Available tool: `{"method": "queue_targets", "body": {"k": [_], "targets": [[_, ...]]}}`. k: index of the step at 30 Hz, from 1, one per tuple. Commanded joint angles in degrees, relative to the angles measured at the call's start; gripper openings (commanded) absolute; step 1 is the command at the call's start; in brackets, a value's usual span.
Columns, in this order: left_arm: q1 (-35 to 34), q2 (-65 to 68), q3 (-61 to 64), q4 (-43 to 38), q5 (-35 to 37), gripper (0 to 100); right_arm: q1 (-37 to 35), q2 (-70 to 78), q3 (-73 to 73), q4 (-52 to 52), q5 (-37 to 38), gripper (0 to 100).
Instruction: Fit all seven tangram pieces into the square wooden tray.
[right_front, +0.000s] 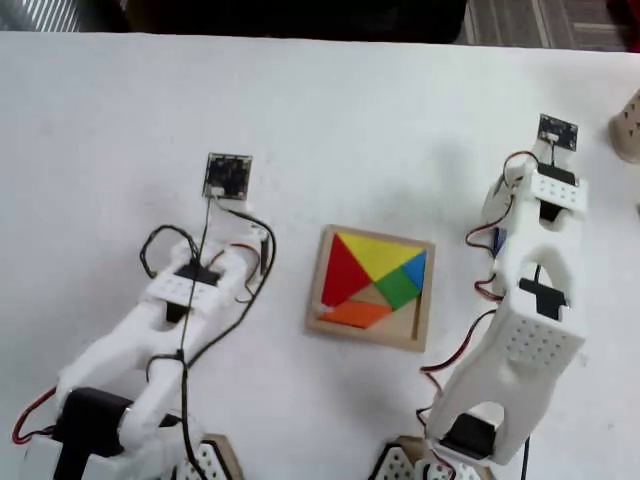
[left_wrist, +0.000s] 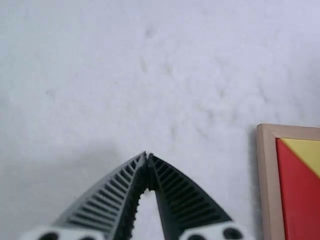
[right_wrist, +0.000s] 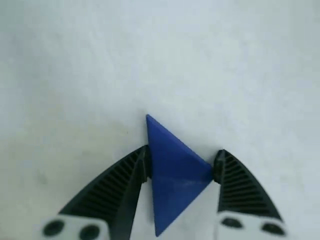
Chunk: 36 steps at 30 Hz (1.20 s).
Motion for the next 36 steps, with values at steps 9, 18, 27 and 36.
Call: {"method": "queue_targets", "body": {"k": [9, 18, 27, 36], "targets": [[0.04, 0.13, -3.25, -0.09, -0.44, 2, -0.04, -0.40, -1.76, 6.29, 3.52, 13.4], [0.04, 0.13, -3.25, -0.09, -0.53, 2, 4.97, -0.40, 0.79, 9.98, 4.66, 8.7], [0.04, 0.13, -3.16, -0.09, -0.53, 2, 10.68, -18.68, 29.71, -4.35, 15.38, 8.4], [0.04, 0.13, -2.99, -0.09, -0.53, 2, 17.63, -41.27, 62.86, -21.14, 29.80, 8.4]]}}
